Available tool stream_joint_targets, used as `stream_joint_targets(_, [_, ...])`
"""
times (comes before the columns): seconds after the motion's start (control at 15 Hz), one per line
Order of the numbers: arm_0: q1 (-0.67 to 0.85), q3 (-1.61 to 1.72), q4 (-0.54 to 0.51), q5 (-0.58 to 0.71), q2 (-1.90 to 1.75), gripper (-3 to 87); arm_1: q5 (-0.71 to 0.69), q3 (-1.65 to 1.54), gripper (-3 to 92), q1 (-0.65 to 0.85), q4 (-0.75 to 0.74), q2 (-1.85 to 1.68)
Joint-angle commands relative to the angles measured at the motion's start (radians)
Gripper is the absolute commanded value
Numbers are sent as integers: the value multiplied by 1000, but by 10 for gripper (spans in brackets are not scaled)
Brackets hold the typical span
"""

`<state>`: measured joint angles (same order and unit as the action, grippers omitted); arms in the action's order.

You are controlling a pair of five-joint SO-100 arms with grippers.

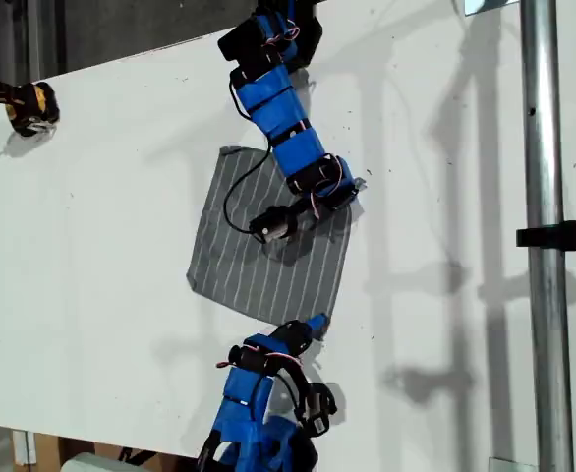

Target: Grasp corners of a towel and fold twice.

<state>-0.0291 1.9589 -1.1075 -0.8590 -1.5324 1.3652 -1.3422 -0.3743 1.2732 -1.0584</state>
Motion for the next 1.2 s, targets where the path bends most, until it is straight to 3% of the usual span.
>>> stream_joint_targets(0.0, [66, -23, 5, 26, 17, 259, -9, 67, -1, 8, 6, -20])
stream_joint_targets(0.13, [92, -87, -25, 40, 86, 238, -9, 67, -1, 12, 8, -28])
stream_joint_targets(0.33, [83, -336, -186, 60, 308, 201, -18, 67, -1, 18, 15, -46])
stream_joint_targets(0.6, [54, -390, -215, 51, 344, -15, -29, 63, -1, 21, 32, -52])
stream_joint_targets(0.8, [20, -370, -202, 35, 264, -15, -32, 63, -1, 25, 49, -77])
stream_joint_targets(1.13, [-17, -212, -215, 38, -166, -15, -54, 63, -1, -2, 86, -224])
